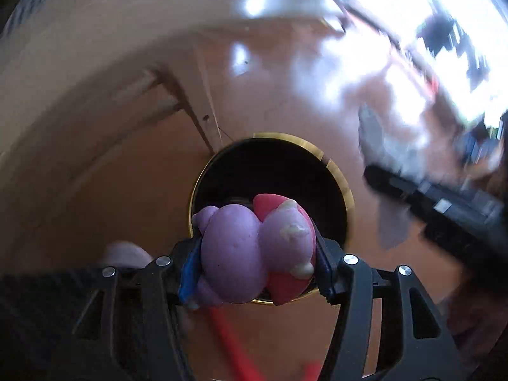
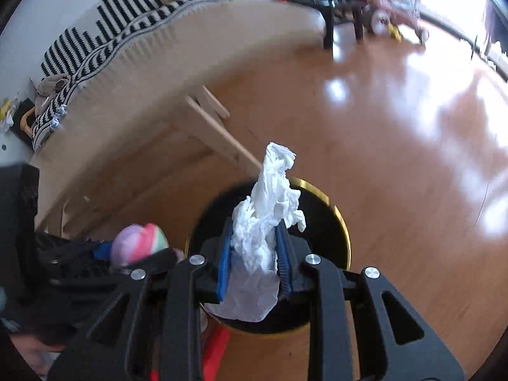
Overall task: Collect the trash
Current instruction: 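Carry the pink toy and white tissue to the black bin and open both tools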
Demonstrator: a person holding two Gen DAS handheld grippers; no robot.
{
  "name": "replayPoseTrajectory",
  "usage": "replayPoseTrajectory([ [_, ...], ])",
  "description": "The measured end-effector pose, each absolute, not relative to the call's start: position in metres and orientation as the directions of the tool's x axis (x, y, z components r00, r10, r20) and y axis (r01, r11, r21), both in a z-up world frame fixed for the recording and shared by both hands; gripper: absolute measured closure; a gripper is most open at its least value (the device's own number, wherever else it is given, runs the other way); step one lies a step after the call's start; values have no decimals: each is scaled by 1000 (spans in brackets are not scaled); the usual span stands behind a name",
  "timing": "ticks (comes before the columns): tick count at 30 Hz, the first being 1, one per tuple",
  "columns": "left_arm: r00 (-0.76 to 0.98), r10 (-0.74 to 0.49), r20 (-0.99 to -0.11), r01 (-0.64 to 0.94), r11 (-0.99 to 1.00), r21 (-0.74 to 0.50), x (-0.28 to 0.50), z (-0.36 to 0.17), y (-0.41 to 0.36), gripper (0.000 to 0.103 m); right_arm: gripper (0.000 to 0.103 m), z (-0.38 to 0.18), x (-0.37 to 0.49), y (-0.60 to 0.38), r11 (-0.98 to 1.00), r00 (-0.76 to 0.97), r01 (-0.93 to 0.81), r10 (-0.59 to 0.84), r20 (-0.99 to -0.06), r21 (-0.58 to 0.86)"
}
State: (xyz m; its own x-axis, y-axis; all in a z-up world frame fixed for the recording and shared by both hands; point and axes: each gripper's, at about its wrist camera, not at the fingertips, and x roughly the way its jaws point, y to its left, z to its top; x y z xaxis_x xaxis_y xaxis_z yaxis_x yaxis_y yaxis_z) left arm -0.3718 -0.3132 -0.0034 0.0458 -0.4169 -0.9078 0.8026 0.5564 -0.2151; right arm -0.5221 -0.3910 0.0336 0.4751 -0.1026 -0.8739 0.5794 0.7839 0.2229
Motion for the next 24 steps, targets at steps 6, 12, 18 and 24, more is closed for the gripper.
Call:
replayPoseTrajectory([
  [6, 38, -418, -908, 853, 487, -189, -387, -11, -328, 46, 78, 17, -537, -403, 767, 467, 592, -77, -881, 247],
  [12, 69, -391, -918, 850, 505, -151, -383, -18, -326, 45, 77, 10, -526, -401, 769, 453, 588, -56, -890, 251],
  [18, 71, -398, -915, 866, 479, -142, -386, -14, -322, 45, 77, 6, -517, -398, 776, 436, 581, -40, -899, 247],
  [24, 67, -409, -910, 863, 481, -153, -387, -9, -317, 45, 77, 4, -513, -397, 772, 425, 588, -44, -904, 240],
])
